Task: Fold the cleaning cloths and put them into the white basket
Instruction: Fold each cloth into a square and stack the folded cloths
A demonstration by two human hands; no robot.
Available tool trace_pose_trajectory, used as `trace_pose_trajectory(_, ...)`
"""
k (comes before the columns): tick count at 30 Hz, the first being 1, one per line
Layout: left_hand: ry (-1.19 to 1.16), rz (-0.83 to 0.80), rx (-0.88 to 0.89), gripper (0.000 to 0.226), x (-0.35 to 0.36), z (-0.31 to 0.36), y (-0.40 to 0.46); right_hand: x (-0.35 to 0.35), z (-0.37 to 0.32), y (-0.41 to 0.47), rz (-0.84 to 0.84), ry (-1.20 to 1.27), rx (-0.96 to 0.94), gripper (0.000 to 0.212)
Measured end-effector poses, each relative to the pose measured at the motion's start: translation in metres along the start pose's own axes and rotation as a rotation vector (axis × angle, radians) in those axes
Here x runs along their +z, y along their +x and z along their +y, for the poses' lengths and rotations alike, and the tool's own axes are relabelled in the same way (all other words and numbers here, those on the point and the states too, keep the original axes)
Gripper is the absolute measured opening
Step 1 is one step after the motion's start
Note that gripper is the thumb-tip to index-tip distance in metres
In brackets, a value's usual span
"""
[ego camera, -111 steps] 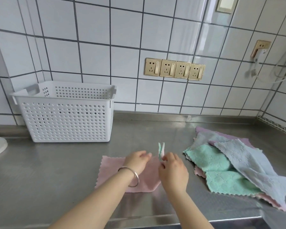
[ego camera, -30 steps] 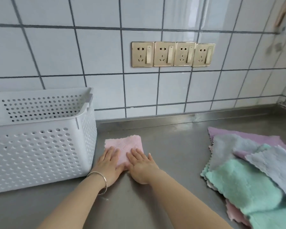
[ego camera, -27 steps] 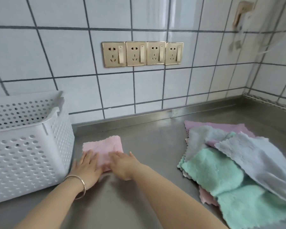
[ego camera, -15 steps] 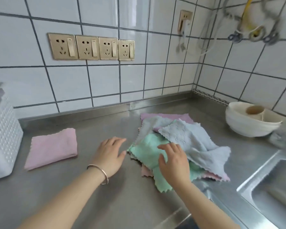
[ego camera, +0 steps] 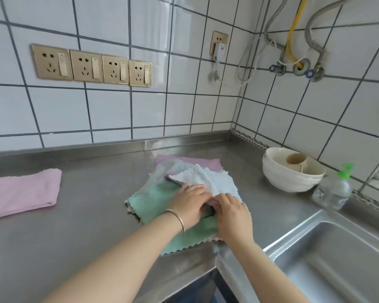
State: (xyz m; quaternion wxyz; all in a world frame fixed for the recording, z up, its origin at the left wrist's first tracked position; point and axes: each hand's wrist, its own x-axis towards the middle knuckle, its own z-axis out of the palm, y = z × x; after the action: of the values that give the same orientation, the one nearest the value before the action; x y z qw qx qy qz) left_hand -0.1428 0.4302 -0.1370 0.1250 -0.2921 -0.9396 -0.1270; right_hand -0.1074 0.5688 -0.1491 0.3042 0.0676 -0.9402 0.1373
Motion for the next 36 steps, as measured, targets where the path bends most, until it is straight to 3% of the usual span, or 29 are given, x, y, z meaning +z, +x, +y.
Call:
trace_pose_trajectory(4, 0.068, 0.032, -0.037, 0.025, -0.013, -0.003, 0.014, -0.031, 0.018, 0.003, -0.02, 0.12, -0.009, 0.014)
trace_pose_trajectory(7, 0.045, 0.042, -0.144, 0.024, -0.023, -0.024, 0.012, -0.056, 0.033, 0.013, -0.341, 0.369, 0.119, 0.012)
trace_pose_trajectory(10, -0.046, 0.103, -0.269, 0.024, -0.046, -0.046, 0.0, -0.069, 0.041, 0.025, -0.503, 0.192, 0.042, 0.036)
trace_pose_trajectory(13, -0.182, 0.211, -0.328, 0.027, -0.08, -0.066, -0.016, -0.072, 0.036, 0.041, -0.378, 0.063, -0.003, 0.016)
trace_pose_trajectory(16, -0.343, 0.288, -0.38, 0.025, -0.115, -0.083, -0.04, -0.077, 0.009, 0.056, -0.155, 0.046, 0.078, 0.032)
trace_pose_trajectory(19, -0.449, 0.346, -0.447, 0.02, -0.152, -0.104, -0.074, -0.078, -0.036, 0.07, -0.064, 0.267, 0.18, 0.031)
trace_pose_trajectory(23, -0.425, 0.537, -0.603, 0.039, -0.202, -0.146, -0.127, -0.074, -0.107, 0.09, -0.047, 0.49, 0.19, 0.027)
trace_pose_trajectory(26, -0.38, 0.528, -0.691, 0.043, -0.223, -0.17, -0.163, -0.059, -0.15, 0.105, -0.118, 0.466, 0.155, 0.019)
trace_pose_trajectory(29, -0.304, 0.53, -0.784, 0.046, -0.246, -0.19, -0.201, -0.045, -0.203, 0.114, -0.207, 0.466, 0.09, 0.023)
trace_pose_trajectory(32, -0.24, 0.542, -0.873, 0.043, -0.271, -0.201, -0.24, -0.046, -0.25, 0.11, -0.191, 0.557, 0.017, 0.023)
trace_pose_trajectory(36, -0.445, 0.641, -0.818, 0.039, -0.287, -0.21, -0.298, -0.058, -0.277, 0.081, -0.113, 0.77, -0.092, 0.042)
